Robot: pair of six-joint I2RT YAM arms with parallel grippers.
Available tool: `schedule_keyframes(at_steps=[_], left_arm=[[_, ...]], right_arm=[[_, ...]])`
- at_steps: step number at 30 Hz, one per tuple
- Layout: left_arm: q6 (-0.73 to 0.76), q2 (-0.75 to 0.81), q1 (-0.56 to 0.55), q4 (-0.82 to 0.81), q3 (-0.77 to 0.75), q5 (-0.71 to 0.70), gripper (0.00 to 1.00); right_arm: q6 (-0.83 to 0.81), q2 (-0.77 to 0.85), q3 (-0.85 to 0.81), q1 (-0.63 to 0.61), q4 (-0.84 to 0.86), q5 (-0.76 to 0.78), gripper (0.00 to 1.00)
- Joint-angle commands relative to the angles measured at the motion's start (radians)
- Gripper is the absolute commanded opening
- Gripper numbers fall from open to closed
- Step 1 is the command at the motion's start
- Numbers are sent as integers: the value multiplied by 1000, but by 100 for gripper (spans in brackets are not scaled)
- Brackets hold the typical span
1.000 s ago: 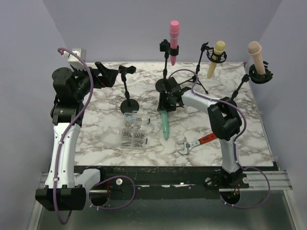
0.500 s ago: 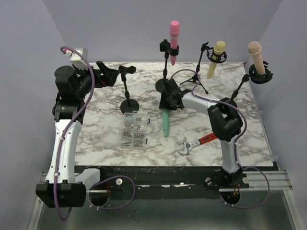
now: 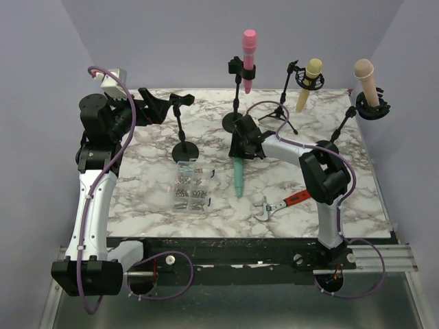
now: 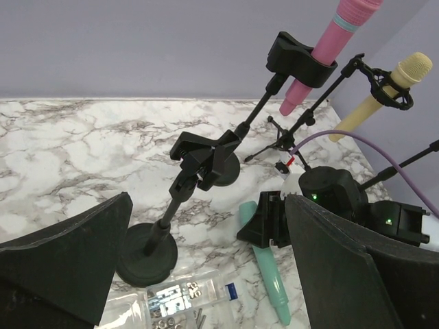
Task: Remove the microphone from the stand
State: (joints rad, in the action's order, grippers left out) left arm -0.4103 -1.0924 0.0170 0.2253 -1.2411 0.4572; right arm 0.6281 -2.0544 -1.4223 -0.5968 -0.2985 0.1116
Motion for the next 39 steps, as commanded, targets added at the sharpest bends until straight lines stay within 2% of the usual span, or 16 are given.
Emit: schedule_keyframes(at_steps=[1,9,17,25,27,28,39], left_arm=[[8,4,-7,-23,9,27,96],[12,-4,-14,-28,14,32,96],[16,-18,-14,-30,11,45,96],[-2,-43,-14,-80,24,133,97],[-16,-63,-14,-73,14,156,97],[-23,-73,-14,-69,8,163,97],[-111,-77,-14,-39,1,71,98]], right_arm=[[-7,18,46,-3,13,27,52],[-29,16,56,-6,26,26,64],[-39,23,36,-6,15,17,68],[-105,83,20,-6,33,-46,85],[-118,107,13,-6,33,-58,99],[-121,122,13,-6,33,-59,100],[-192,351,115,-6,-9,-65,100]])
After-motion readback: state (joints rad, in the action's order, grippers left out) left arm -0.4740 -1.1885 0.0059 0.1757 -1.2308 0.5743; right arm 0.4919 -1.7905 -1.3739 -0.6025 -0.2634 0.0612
